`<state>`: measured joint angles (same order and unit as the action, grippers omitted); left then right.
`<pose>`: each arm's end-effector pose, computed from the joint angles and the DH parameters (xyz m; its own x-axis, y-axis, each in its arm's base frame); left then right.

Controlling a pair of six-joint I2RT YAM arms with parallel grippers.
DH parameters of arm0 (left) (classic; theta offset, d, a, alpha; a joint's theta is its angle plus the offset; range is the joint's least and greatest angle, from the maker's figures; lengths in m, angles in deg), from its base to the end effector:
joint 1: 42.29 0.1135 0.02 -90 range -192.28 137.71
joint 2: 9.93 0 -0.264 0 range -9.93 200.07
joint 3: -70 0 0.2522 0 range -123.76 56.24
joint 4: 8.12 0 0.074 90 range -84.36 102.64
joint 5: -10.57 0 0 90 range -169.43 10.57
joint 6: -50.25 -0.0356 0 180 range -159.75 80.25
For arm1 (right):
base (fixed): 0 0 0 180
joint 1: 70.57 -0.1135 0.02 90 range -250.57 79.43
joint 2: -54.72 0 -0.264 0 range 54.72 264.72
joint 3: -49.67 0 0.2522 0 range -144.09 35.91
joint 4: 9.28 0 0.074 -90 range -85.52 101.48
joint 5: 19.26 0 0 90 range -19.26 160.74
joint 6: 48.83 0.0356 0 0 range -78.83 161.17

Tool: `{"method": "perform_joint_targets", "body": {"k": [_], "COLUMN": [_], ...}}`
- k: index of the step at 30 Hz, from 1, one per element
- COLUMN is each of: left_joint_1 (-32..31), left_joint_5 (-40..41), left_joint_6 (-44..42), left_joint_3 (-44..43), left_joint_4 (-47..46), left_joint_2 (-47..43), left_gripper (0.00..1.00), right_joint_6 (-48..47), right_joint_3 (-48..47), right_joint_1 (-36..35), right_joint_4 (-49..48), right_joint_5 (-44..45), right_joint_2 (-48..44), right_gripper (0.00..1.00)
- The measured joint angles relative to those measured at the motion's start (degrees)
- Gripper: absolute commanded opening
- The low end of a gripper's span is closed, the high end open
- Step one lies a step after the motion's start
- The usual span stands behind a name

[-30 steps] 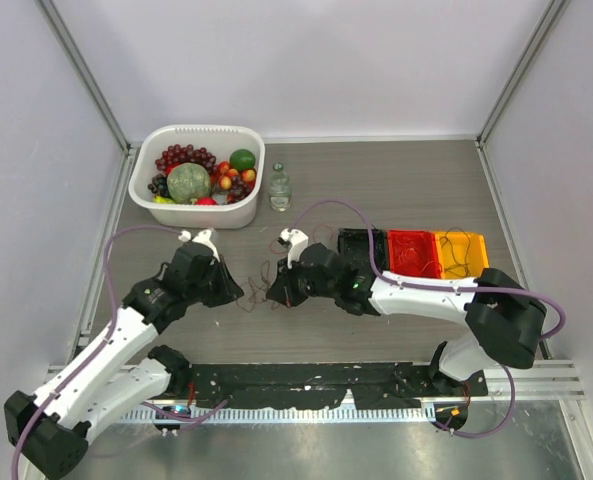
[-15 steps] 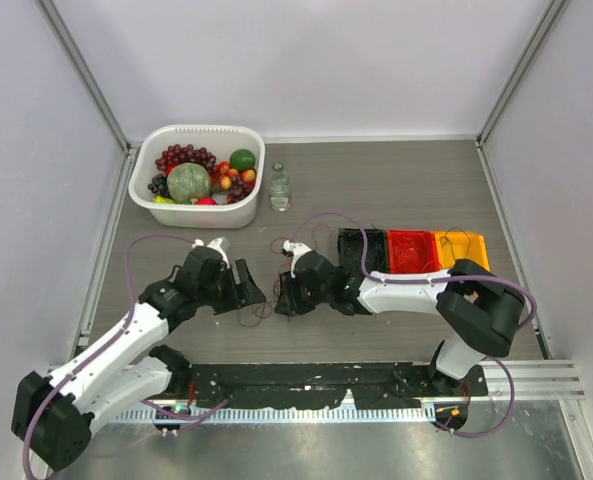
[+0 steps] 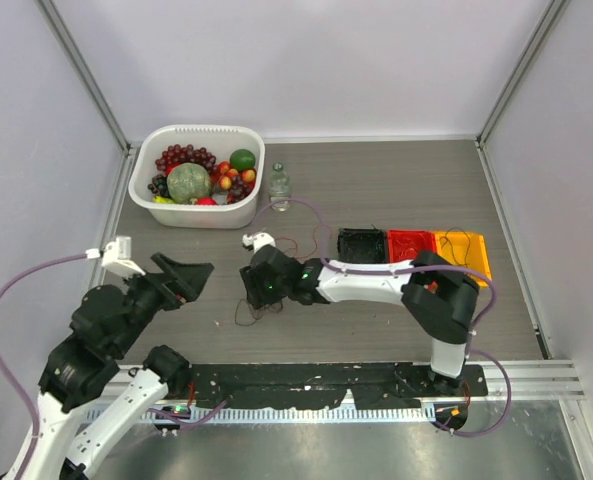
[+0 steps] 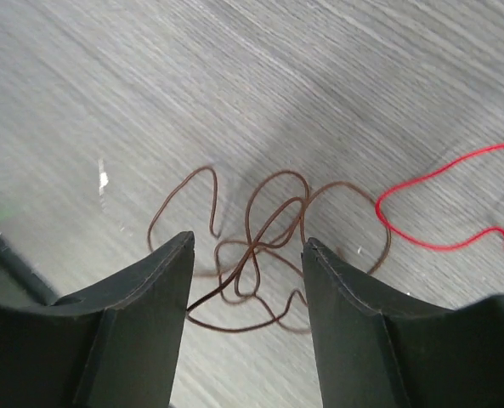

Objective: Untangle the cables

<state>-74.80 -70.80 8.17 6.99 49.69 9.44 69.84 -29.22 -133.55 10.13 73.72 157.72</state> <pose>0.0529 -0.0274 0.3484 -0.4417 -0.5887 -0.6770 0.1207 0.7088 -0.6950 0.1784 0.3457 0.1923 -0.6931 -0.3045 -0.6534 -0.6155 0.7218 0.3165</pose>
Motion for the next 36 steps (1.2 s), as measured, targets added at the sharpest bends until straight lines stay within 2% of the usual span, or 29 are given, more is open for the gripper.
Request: {"method": "perform_joint_targets", "body": {"k": [5,7,9,10,11,12,18,23,26,30,33,36], "left_joint_1": [0.0,0.0,0.0,0.0,0.0,0.0,0.0,0.0,0.0,0.0,0.0,0.0], "left_joint_5": [5.5,6.5,6.9,7.0,7.0,7.0,6.9,6.8,6.5,6.2,6.0,5.9], "left_joint_6": [-0.6,-0.7,-0.8,-0.8,-0.8,-0.8,-0.9,-1.8,-2.1,-2.4,-3.0,-3.2], "left_joint_3": [-4.2,-4.3,-4.3,-4.3,-4.3,-4.3,-4.2,-4.2,-4.0,-3.8,-3.6,-3.6], "left_joint_4": [3.3,4.1,5.0,5.3,5.6,5.8,5.9,5.3,4.6,4.1,3.8,3.8], "left_joint_2": [-2.4,-2.7,-2.7,-2.7,-2.7,-2.7,-2.3,-1.4,-0.5,0.0,0.0,-0.1], "left_gripper": [0.85,0.85,0.85,0.85,0.85,0.84,0.84,0.83,0.84,0.84,0.84,0.84], "right_joint_6": [-2.3,-2.7,-3.2,-3.2,-3.3,-3.5,-2.9,-3.2,-2.4,0.2,2.5,4.7], "right_joint_3": [-9.1,-10.0,-10.8,-11.1,-11.2,-11.2,-9.5,-3.9,-3.3,-2.8,-0.2,3.5], "right_joint_1": [-4.5,-5.4,-5.9,-6.0,-5.9,-5.9,-5.9,-3.6,4.6,23.4,37.0,48.8], "right_joint_4": [8.1,10.2,11.3,11.7,12.1,12.5,16.2,17.8,17.5,18.7,21.8,24.0], "right_joint_5": [10.1,12.1,13.5,13.7,14.2,14.6,21.4,25.4,26.1,32.1,36.5,35.8], "right_joint_2": [8.3,10.4,11.4,11.5,11.6,11.7,7.9,-11.2,-26.3,-39.3,-43.5,-43.3], "right_gripper": [0.58,0.54,0.43,0.26,0.16,0.01,0.01,0.01,0.01,0.01,0.01,0.01]}}
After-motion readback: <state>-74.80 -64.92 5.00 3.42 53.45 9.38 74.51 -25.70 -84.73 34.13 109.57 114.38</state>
